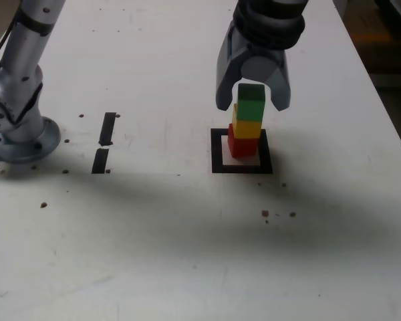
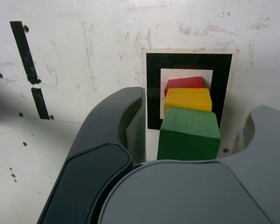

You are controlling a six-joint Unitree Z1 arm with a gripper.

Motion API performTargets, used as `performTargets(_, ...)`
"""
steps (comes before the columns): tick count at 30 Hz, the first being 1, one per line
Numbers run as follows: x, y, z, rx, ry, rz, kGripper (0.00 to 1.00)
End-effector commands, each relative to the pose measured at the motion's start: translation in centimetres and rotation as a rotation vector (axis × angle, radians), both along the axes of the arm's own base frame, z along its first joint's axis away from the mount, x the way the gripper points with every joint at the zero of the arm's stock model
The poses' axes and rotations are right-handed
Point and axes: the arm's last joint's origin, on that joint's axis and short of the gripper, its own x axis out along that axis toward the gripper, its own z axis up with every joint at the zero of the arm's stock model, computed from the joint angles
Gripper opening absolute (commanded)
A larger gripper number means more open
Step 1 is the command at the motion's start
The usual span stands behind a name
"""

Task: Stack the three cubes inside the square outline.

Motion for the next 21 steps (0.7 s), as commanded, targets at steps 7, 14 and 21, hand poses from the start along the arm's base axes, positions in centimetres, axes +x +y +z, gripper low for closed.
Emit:
performTargets(7,-2.5,0.3,3.4,-0.011,-0.056,-0.008,1.00)
performTargets(14,-10.9,1.2,8.0,-0.070,-0.119,-0.032,1.00)
performTargets(21,-16.7,2.0,5.8,-0.053,-0.015,-0.044,1.00)
